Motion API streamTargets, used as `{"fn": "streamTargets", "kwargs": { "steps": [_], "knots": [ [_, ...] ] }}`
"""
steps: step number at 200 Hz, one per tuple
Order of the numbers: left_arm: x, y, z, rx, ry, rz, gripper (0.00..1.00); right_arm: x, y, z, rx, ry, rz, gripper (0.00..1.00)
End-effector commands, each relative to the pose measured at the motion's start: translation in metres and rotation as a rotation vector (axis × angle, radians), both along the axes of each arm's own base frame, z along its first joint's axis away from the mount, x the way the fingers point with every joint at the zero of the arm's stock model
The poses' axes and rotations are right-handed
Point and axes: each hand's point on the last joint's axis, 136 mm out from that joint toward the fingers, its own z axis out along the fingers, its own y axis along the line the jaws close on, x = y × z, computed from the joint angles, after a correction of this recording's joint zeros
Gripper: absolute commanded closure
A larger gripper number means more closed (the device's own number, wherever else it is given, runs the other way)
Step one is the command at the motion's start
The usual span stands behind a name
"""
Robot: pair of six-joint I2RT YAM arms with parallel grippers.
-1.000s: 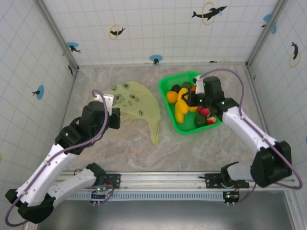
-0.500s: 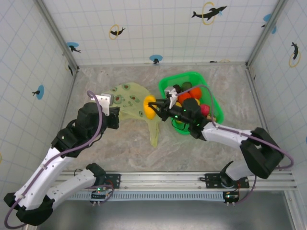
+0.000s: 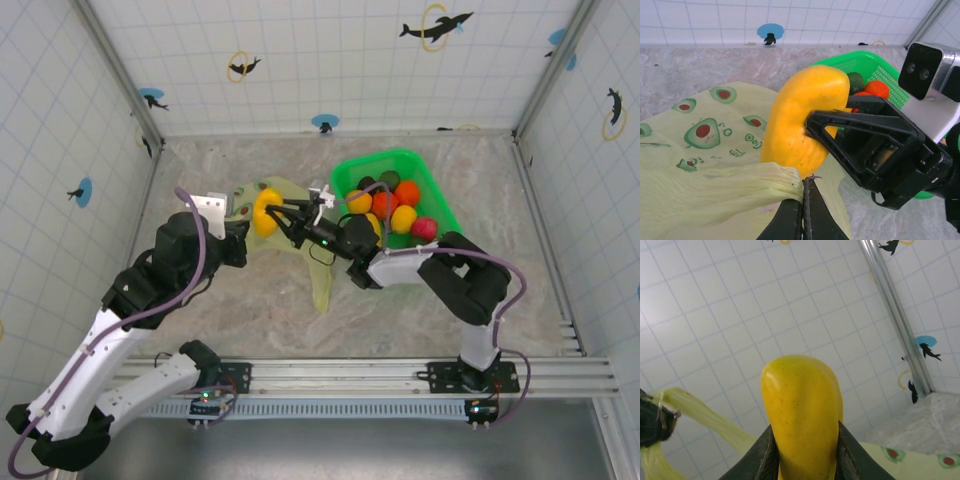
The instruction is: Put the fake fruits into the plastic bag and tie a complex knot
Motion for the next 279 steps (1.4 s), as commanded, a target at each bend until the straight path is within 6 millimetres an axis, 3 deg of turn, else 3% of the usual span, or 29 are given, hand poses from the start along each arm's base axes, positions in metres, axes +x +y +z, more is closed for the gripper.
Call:
{"fn": "streamTargets", "kwargs": {
  "steps": [1,53,84,120,146,181,215,235,250,279],
  "knots": [
    [0.002,-0.001,0.011,-0.039,-0.030,0.009,1.00,-0.018,-0.001,0.036,0.185,-0.076,0.059,0.71],
    [0.011,-0.011,0.023,-0.096,-0.056,0.006,1.00,-0.035,0.016,0.016,0.242,-0.074,0.128,0.70],
    [0.011,-0.018,0.026,-0.123,-0.054,-0.016,1.00,-0.040,0.039,-0.009,0.107,-0.132,0.100,0.71],
    [0.007,-0.018,0.039,-0.152,-0.073,-0.031,1.00,-0.009,0.050,-0.049,-0.167,-0.191,-0.129,0.71],
    [0.004,-0.015,0.051,-0.158,-0.093,-0.031,1.00,-0.004,0.055,-0.072,-0.333,-0.325,-0.227,0.69],
    [0.002,-0.015,0.061,-0.152,-0.098,-0.041,1.00,0.023,0.044,-0.099,-0.540,-0.403,-0.428,0.67],
    [0.000,-0.011,0.070,-0.140,-0.115,-0.039,1.00,0.062,0.032,-0.104,-0.725,-0.397,-0.614,0.59],
    [0.000,-0.007,0.070,-0.122,-0.123,-0.029,1.00,0.074,0.019,-0.097,-0.733,-0.356,-0.650,0.38],
    [0.002,-0.005,0.064,-0.097,-0.116,-0.015,1.00,0.067,0.012,-0.083,-0.673,-0.350,-0.605,0.29],
    [0.007,-0.010,0.037,-0.048,-0.053,-0.020,1.00,0.029,0.008,-0.057,-0.520,-0.335,-0.280,0.31]
  ]
}}
